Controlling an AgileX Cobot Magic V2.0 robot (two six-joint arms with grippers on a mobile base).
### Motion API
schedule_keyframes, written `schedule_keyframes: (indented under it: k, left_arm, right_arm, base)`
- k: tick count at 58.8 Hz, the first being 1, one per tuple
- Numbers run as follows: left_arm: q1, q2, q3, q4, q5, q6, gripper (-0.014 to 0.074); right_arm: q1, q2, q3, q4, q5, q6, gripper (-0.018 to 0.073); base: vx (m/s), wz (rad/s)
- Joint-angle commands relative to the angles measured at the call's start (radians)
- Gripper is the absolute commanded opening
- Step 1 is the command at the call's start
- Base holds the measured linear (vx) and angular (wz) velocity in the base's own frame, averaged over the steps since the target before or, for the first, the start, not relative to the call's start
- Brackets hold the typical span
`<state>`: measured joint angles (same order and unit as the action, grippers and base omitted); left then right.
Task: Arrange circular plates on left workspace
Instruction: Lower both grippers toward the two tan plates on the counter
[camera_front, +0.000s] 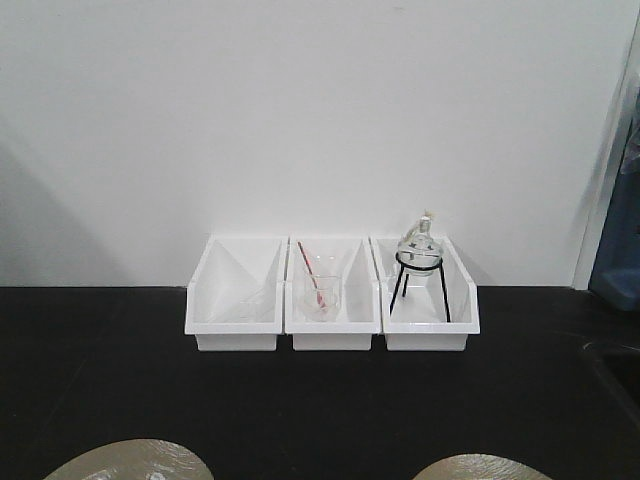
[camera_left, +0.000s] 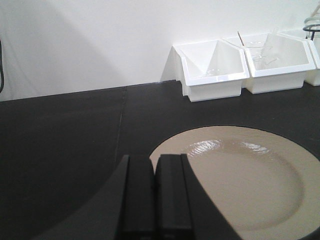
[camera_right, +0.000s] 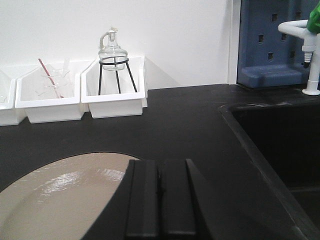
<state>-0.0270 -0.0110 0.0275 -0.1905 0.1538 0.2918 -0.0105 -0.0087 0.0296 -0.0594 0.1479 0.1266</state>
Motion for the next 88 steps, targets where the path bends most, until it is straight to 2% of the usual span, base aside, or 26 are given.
schedule_keyframes:
  k: [1, 21, 28, 34, 39, 43, 53, 64, 70, 77, 80, 85, 88]
  left_arm:
    - [-0.001, -0.014, 0.013, -0.004, -0.084, -0.007, 0.0003]
    - [-0.001, -0.014, 0.012, -0.004, -0.09, -0.007, 0.0003]
    - [-0.001, -0.014, 0.011, -0.006, -0.148, -0.007, 0.0003]
    - [-0.001, -0.014, 0.001, -0.017, -0.271, -0.038, 0.0003]
    - [-0.001, -0.014, -0.039, -0.063, -0.344, -0.156, 0.0003]
    - [-0.001, -0.014, -0.101, -0.07, -0.332, -0.225, 0.0003]
    - [-0.001, 0.039, -0.293, -0.042, -0.282, -0.232, 0.0003]
    - [-0.001, 0.277, -0.477, -0.024, -0.275, -0.232, 0.0003]
    - [-0.002, 0.463, -0.567, -0.033, -0.2, -0.243, 0.0003]
    - [-0.005, 0.691, -0.682, -0.076, -0.02, -0.251, 0.0003]
    - [-0.011, 0.789, -0.747, -0.116, 0.097, -0.244, 0.0003]
    - [-0.026, 0.945, -0.83, -0.203, 0.241, -0.173, 0.0003]
    - [-0.037, 1.053, -0.877, -0.32, 0.324, -0.085, 0.0003]
  right_arm:
    - [-0.005, -0.017, 0.006, -0.005, -0.082, -0.001, -0.0003]
    - [-0.005, -0.017, 0.005, -0.005, -0.134, -0.001, -0.0003]
    - [-0.005, -0.017, 0.003, -0.004, -0.216, -0.001, -0.0003]
    - [-0.005, -0.017, -0.028, -0.004, -0.303, -0.001, -0.0003]
    - [-0.005, -0.014, -0.092, -0.001, -0.315, 0.0, -0.0003]
    - [-0.005, 0.004, -0.172, -0.002, -0.31, 0.0, -0.0003]
    - [-0.005, 0.156, -0.388, -0.003, -0.253, 0.0, -0.0003]
    - [-0.004, 0.454, -0.63, 0.012, -0.148, 0.0, -0.0003]
    - [-0.004, 0.623, -0.739, 0.087, -0.048, 0.0, -0.0003]
    - [-0.004, 0.818, -0.859, 0.24, 0.138, -0.006, -0.0003]
    - [-0.004, 0.886, -0.897, 0.322, 0.222, -0.033, -0.0003]
    - [-0.004, 1.027, -0.958, 0.527, 0.36, -0.174, -0.0003]
    - [-0.004, 1.084, -0.982, 0.667, 0.426, -0.312, -0.0003]
  base:
    - [0.0, 0.0]
    - [0.0, 0.0]
    - [0.0, 0.0]
    - [0.0, 0.0]
    - [0.0, 0.0]
    - [0.0, 0.0]
    - [0.0, 0.0]
    - [0.0, 0.0]
    - [0.0, 0.0]
    - [0.0, 0.0]
    - [0.0, 0.0]
    - [0.0, 0.0]
    - [0.0, 0.0]
